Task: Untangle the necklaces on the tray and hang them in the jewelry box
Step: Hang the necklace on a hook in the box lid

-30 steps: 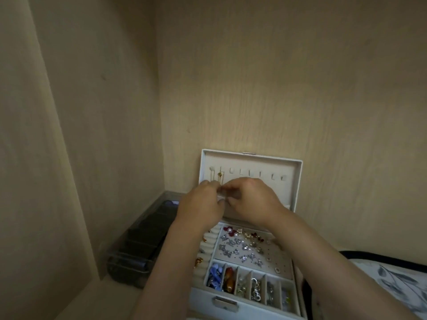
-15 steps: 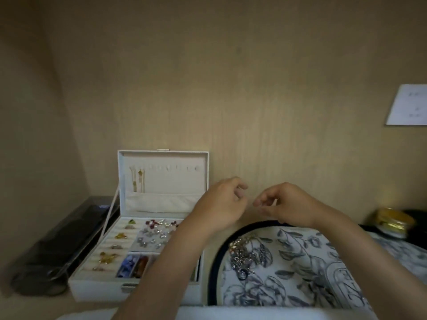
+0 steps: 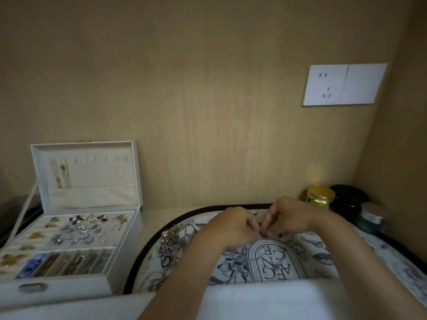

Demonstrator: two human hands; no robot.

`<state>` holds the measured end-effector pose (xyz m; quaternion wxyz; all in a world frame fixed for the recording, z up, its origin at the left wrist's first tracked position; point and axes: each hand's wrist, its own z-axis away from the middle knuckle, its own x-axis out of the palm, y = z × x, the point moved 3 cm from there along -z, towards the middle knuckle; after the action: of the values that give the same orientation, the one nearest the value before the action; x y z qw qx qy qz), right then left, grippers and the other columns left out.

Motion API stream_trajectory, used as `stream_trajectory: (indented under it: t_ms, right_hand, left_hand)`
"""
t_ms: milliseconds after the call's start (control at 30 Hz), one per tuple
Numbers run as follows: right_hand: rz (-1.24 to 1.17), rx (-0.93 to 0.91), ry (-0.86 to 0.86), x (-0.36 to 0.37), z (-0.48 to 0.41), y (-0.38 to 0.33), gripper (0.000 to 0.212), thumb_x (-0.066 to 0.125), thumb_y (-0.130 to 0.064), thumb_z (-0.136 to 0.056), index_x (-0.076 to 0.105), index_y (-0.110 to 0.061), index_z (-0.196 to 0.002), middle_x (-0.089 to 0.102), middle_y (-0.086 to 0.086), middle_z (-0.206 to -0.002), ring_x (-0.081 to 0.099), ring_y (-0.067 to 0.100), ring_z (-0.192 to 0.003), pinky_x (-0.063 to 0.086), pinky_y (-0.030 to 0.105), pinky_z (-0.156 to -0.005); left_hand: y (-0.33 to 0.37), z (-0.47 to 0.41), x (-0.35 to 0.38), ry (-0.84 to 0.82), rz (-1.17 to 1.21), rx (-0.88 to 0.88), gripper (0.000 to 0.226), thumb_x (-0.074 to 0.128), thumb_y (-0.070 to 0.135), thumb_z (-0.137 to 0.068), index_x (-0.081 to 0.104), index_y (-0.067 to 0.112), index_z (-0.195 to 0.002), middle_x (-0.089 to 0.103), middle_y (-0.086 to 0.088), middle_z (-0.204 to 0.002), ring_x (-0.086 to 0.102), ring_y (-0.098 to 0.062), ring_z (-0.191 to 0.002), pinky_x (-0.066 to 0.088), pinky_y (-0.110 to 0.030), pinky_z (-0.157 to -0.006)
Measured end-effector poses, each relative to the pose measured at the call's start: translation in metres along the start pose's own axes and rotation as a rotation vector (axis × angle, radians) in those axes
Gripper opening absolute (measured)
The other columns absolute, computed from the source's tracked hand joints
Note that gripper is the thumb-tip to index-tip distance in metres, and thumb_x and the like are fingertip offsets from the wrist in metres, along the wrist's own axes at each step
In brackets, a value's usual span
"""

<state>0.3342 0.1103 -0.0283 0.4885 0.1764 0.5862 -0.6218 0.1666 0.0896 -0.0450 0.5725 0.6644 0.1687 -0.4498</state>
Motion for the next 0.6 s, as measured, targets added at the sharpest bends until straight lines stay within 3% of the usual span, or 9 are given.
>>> stream_trajectory:
  t_ms: [67,167,400,600]
  right_hand:
    - [0.011,0.012,-0.036,0.001,-0.001,0.006,0.01,0.082,-0.018,-0.079,0.08,-0.028,-0.081,0.076,-0.006,-0.082,0.065,0.004,-0.074,0.057,0.026,-0.075]
    - [0.03,0.019,-0.085,0.006,-0.004,0.009,0.011,0.085,-0.024,-0.076,0.078,-0.033,-0.077,0.073,-0.017,-0.075,0.064,0.0,-0.078,0.053,0.019,-0.076]
    - [0.173,0.11,-0.293,0.014,0.005,0.001,0.024,0.091,-0.034,-0.066,0.078,-0.036,-0.087,0.073,-0.018,-0.092,0.063,0.003,-0.102,0.05,0.026,-0.096]
    - [0.094,0.048,-0.171,0.018,0.0,0.01,0.02,0.091,-0.031,-0.066,0.081,-0.029,-0.084,0.076,-0.014,-0.081,0.066,0.003,-0.098,0.049,0.031,-0.099]
  left_hand:
    - [-0.003,-0.001,0.006,0.011,-0.066,-0.002,0.005,0.069,0.036,-0.086,0.072,0.032,-0.085,0.07,0.014,-0.092,0.065,-0.008,-0.079,0.054,-0.028,-0.071]
    - [-0.012,0.001,0.01,0.012,-0.096,-0.005,0.016,0.072,0.048,-0.08,0.072,0.032,-0.085,0.07,0.015,-0.09,0.065,-0.003,-0.087,0.056,-0.032,-0.084]
    - [0.0,0.01,0.022,-0.094,-0.173,0.034,0.048,0.086,0.059,-0.059,0.067,0.034,-0.095,0.064,0.016,-0.094,0.062,-0.003,-0.086,0.052,-0.028,-0.076]
    - [-0.011,0.003,0.022,-0.02,-0.099,0.041,0.021,0.081,0.046,-0.075,0.071,0.033,-0.088,0.069,0.016,-0.086,0.062,0.0,-0.073,0.05,-0.024,-0.069]
